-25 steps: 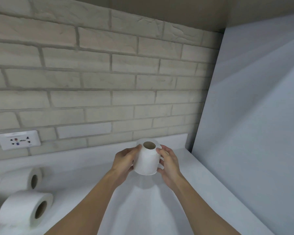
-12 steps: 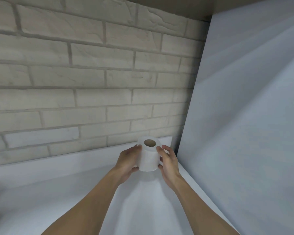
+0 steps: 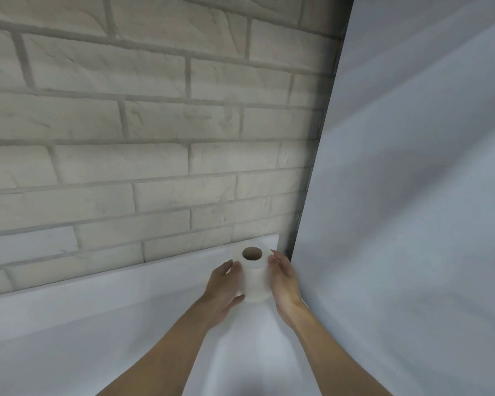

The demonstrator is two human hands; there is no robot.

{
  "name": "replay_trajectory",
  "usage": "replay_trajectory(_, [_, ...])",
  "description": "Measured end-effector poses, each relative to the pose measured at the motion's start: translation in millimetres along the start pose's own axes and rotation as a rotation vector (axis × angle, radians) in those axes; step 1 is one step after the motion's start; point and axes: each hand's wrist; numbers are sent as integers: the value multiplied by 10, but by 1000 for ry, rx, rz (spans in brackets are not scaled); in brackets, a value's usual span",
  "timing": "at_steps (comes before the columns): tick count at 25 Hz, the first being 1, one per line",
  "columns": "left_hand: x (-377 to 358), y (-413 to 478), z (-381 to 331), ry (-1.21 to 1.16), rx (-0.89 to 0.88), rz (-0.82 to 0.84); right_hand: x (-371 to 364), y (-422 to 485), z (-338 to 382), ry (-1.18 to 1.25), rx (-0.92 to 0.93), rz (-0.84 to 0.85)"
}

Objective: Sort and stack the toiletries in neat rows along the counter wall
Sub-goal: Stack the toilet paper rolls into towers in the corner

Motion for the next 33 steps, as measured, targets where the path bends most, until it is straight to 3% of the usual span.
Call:
replay_trajectory(11, [-277,562,210,92,36,-6,114,586,-216,33,-20,-159])
replay_trajectory(20, [-358,804,374,33,57,-38,136,739,-327,-36,-58,-71])
replay_trajectory(27, [-296,841,394,112,56,-6,101,784,-344,-100,-15,-98])
replay_trajectory(33, [-96,718,316,195,68,-78,37,761,-228,-118,107,-185])
Point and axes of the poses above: each hand's wrist, its own y-axis towards the middle knuckle, its own x-axis out of the back of the hand, z = x × y, and after that the axes turned 5 degrees about y, right-handed
